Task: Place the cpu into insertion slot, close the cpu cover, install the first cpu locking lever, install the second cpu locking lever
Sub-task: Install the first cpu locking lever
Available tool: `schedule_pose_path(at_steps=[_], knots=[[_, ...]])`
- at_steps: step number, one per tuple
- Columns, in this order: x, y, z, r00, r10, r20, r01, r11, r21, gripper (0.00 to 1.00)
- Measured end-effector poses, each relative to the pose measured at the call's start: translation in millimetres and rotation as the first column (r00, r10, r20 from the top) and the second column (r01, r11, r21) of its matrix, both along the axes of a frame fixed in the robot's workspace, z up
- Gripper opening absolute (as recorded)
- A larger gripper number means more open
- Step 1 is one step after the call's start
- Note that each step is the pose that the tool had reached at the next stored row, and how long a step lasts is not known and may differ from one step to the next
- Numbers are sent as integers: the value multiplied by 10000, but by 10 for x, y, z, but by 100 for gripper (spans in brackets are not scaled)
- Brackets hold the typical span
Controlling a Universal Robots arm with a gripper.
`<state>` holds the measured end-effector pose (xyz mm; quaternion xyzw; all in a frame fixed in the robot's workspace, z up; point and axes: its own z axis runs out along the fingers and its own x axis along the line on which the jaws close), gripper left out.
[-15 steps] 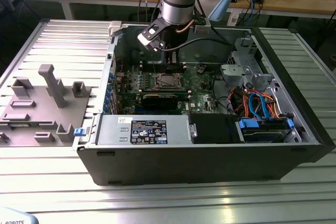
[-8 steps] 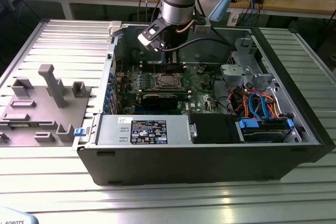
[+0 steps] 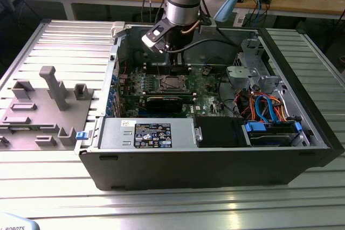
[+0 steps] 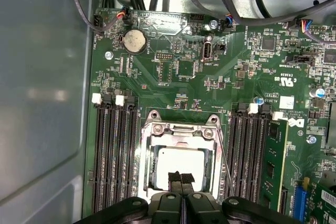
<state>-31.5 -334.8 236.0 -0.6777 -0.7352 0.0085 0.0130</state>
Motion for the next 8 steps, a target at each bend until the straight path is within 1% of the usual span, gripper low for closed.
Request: schedule_pose_path(at_steps=[8], knots=[[0,0,-1,9996,296,1,-296,9996,1,11]])
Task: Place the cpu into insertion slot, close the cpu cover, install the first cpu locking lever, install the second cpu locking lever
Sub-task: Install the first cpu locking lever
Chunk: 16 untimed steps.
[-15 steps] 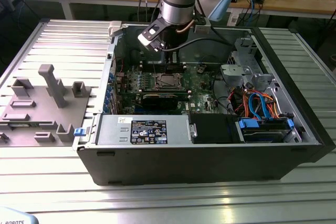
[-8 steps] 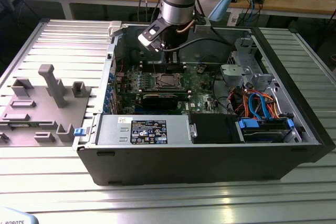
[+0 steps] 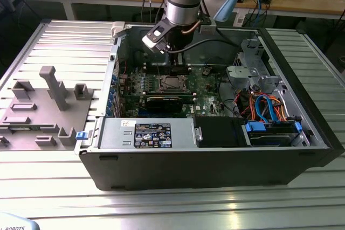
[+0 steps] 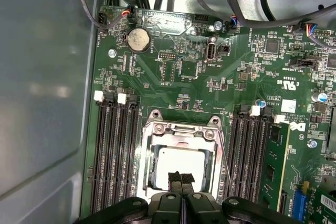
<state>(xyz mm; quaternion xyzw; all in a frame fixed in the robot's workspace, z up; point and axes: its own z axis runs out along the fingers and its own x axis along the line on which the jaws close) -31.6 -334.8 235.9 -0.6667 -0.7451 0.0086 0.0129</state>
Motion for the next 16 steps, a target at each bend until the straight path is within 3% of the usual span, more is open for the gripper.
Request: schedule_pose_path(at_steps=[16], knots=[[0,0,0,9985,546,0,-546,9985,0,11]])
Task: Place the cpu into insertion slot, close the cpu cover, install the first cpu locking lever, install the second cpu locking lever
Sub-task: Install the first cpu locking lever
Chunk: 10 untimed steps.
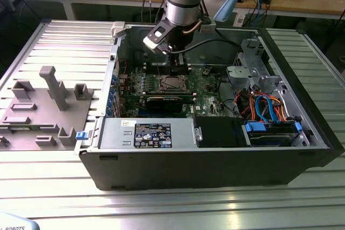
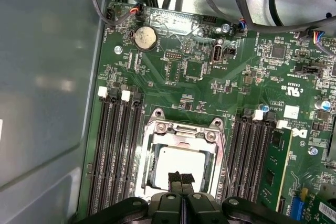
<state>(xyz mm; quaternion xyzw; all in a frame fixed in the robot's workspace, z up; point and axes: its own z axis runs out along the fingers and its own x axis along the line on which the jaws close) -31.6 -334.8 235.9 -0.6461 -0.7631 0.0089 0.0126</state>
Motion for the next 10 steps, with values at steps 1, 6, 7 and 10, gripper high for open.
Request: schedule_pose_path(at_steps=[1,6,7,10], knots=[[0,0,0,10000,19,0,-19,10000,0,11],[0,0,0,9999,141,0,-141,9999,0,11],[0,0,0,9999,170,0,-170,9999,0,11],[0,0,0,9997,233,0,-233,9997,0,11]])
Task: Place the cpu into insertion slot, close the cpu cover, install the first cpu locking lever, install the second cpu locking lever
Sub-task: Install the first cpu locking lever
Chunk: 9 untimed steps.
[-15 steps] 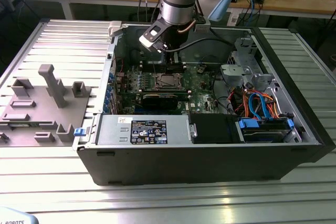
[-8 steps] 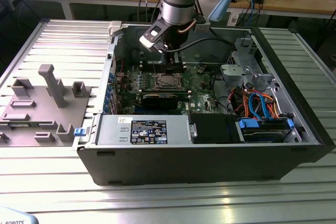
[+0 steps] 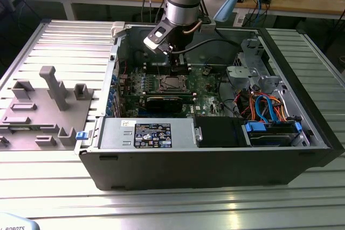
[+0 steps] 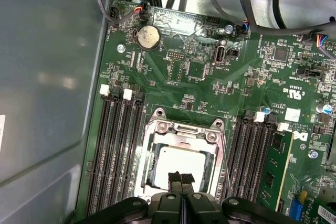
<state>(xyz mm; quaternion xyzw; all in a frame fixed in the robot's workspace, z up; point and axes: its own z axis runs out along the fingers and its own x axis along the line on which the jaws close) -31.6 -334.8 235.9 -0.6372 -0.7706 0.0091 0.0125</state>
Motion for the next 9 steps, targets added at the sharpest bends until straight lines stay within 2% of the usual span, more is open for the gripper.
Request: schedule_pose_path(at_steps=[9], knots=[[0,0,0,9996,278,0,-278,9996,0,11]])
